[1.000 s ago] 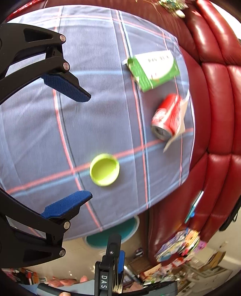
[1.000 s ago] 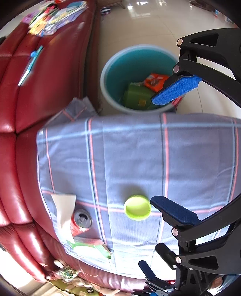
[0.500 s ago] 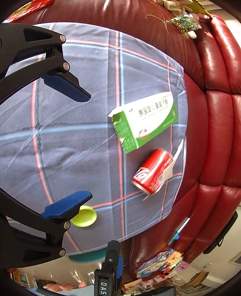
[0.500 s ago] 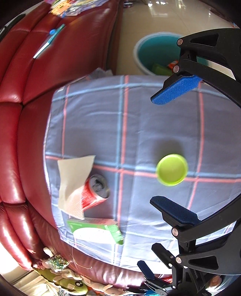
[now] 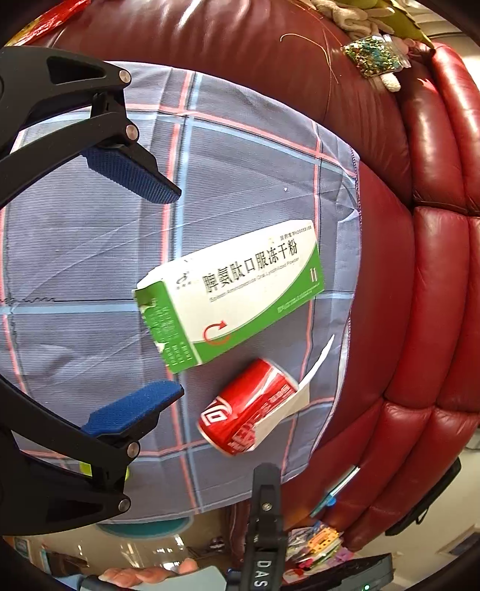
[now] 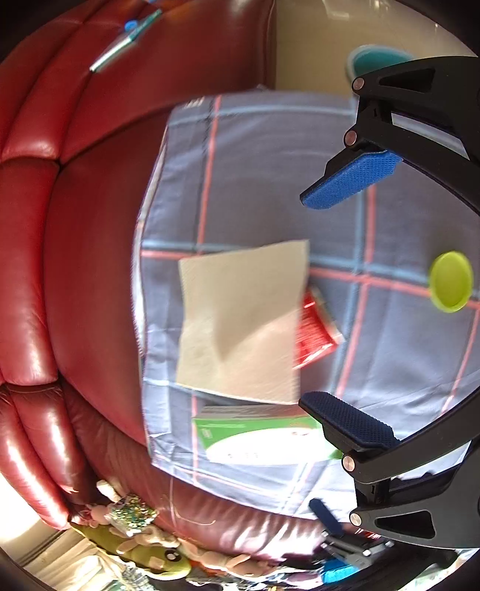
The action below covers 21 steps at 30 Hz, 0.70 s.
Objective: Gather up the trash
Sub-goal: 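Grasp the white tissue with the right tool while the left tool grasps the green medicine box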
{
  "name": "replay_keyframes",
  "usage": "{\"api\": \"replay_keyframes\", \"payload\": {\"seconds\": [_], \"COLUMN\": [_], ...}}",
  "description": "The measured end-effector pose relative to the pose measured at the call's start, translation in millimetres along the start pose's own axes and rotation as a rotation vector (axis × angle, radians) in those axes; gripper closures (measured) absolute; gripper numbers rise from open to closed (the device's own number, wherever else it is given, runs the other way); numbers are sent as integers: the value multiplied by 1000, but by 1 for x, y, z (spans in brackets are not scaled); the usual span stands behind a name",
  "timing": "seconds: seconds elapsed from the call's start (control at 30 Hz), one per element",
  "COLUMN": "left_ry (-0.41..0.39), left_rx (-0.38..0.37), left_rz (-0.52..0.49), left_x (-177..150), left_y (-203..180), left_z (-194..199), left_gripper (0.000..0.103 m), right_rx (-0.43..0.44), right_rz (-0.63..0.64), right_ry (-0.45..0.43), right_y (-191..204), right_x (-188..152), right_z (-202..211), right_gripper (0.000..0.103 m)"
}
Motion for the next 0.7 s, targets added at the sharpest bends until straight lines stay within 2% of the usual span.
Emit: {"api": "replay_keyframes", "payload": {"seconds": [0.17,0.37,0.53,0.57,0.67,0.7], "left_ry": [9,23,35,37,44,46], "left_rx": [7,18,8,7,1,2], "left_rz": [-3,-13,5,3,3,1], "left_x": [9,14,18,19,20,21], "left_y": [-1,0,-1,-2,-5,-6], "left_z": [-15,-30,-38,-39,-44,-46], "left_gripper": [11,11,11,11,11,11], "right_rx": [55,125,168,170,190,192], "right_rz": [-22,-46,-56,-53,-45,-36], "right_ry": [39,74,94,99,96,91], "right_y": [6,8,11,11,14,15], "right_x": [16,20,17,16,14,14], "right_z": [-29,-51,-62,-65,-66,-66], "right_gripper": [4,5,15,20,27,33]}}
Point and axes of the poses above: each gripper's, at about its wrist camera, not at the fingertips, and z roughly against the way its jaws point, y to its left, x to its top, the point moved 7 cm from there along -z, roughly the way its jaws point, and after that the axes turned 7 degrees about -y, right-handed, at the moved point
